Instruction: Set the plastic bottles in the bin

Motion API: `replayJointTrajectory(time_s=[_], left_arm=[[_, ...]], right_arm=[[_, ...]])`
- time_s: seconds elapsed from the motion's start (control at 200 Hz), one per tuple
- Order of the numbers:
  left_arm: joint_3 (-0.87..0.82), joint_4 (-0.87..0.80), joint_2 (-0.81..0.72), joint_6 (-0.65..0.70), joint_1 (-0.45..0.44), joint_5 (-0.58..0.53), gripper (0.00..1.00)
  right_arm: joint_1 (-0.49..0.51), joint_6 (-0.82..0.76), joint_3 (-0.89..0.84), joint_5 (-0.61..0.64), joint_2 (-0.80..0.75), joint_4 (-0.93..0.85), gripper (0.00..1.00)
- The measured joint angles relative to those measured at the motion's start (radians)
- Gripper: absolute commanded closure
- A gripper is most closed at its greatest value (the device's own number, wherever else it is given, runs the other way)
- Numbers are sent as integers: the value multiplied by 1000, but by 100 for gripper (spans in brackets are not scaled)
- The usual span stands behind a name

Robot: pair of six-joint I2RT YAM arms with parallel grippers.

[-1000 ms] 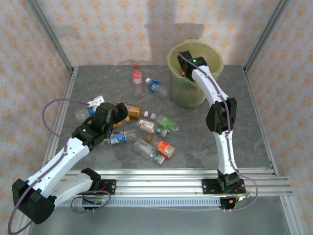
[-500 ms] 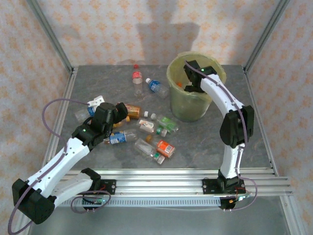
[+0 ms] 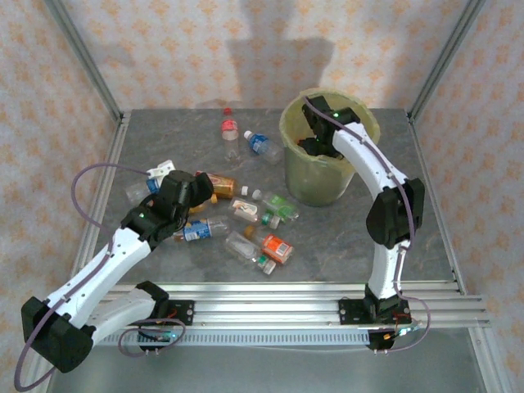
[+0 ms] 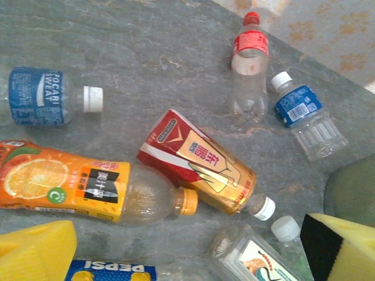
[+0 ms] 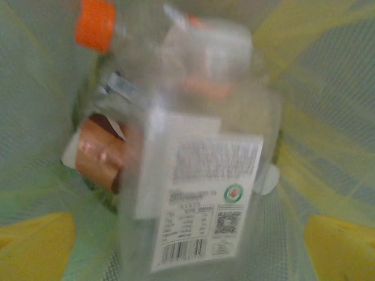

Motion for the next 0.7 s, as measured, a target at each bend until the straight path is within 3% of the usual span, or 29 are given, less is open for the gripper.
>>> replayJointTrajectory(time_s=[0.38, 0.701], left_arm=[[-1, -135, -58, -74, 64, -3, 0], [-138, -254, -105, -280, 88, 53, 0]], right_arm=[[9, 0, 71, 80, -77, 0, 1], [24, 1, -79, 99, -393, 101, 1]])
